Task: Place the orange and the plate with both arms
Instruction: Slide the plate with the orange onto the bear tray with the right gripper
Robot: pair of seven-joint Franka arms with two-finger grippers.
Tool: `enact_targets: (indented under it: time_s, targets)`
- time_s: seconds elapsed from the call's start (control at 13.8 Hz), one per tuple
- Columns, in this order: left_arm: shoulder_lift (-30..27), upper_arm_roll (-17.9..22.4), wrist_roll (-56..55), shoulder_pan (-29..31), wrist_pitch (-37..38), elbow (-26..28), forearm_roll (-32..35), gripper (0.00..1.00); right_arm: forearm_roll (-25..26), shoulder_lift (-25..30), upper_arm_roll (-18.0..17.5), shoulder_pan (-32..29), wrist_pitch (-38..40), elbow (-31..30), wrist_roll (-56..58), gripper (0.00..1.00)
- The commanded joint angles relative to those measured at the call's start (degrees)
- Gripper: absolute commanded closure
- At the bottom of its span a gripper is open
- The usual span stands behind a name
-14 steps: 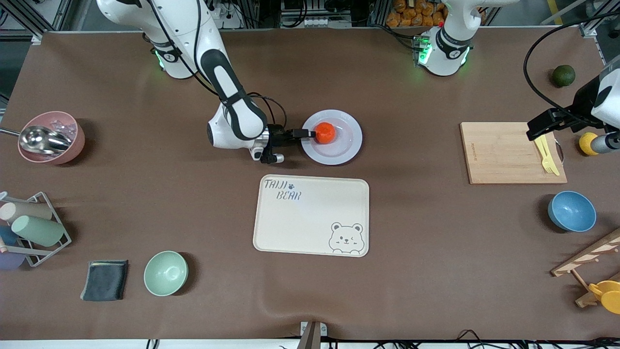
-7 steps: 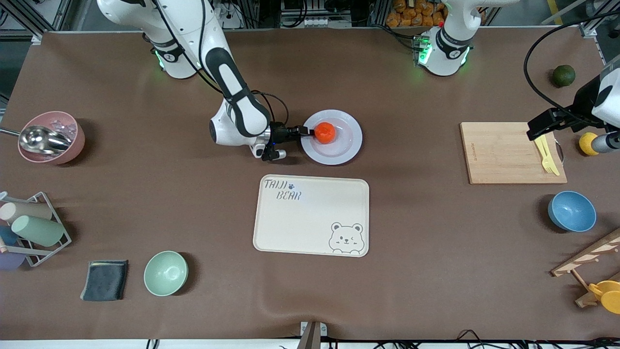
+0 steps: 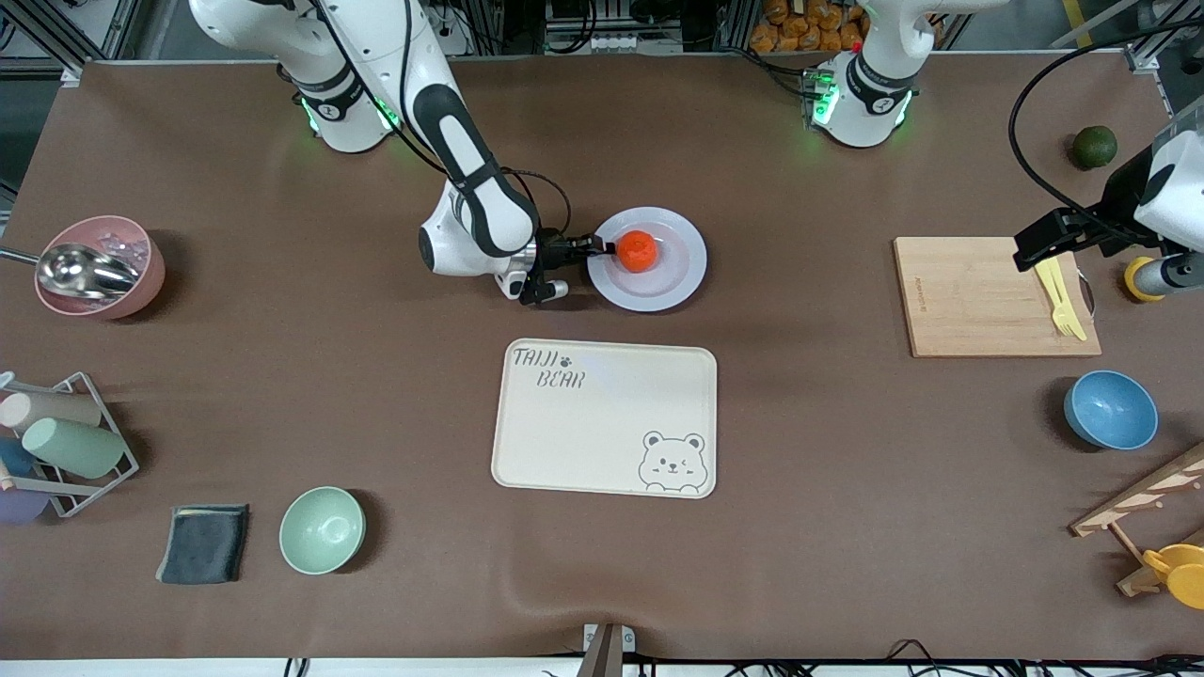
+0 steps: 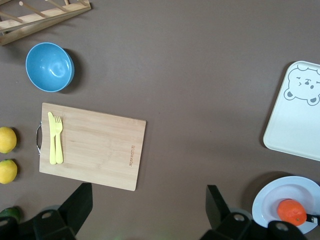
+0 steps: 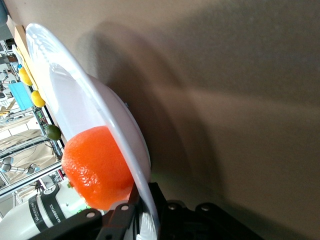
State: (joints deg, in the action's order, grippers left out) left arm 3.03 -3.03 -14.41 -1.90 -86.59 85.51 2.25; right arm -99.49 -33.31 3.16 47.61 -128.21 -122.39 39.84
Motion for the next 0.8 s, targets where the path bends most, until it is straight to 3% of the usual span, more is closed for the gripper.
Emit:
enact_targets:
  time_s: [0.0, 0.29, 0.51, 0.73]
  targets:
    - [-0.48, -0.05, 1.22, 0.23, 0.98, -0.25, -0.58, 0.00, -1.06, 3.07, 0.01, -1.02, -0.20, -0.31, 0.07, 1.00]
    - [-0.48, -0.14, 0.96, -0.04, 0.98, -0.43, -0.58, 0.00, -0.97, 6.85, 0.18, -4.27, -0.02, 0.74, -7.03, 1.00]
    - [-0.48, -0.14, 0.96, -0.04, 0.98, -0.43, -0.58, 0.00, 0.25, 6.77, 0.36, -5.85, -0.11, 5.30, -13.09, 1.00]
    - [-0.48, -0.84, 0.70, 0.05, 0.98, -0.34, -0.58, 0.00, 9.80, 6.33, 0.36, -8.13, 0.07, 11.01, -24.25, 1.00]
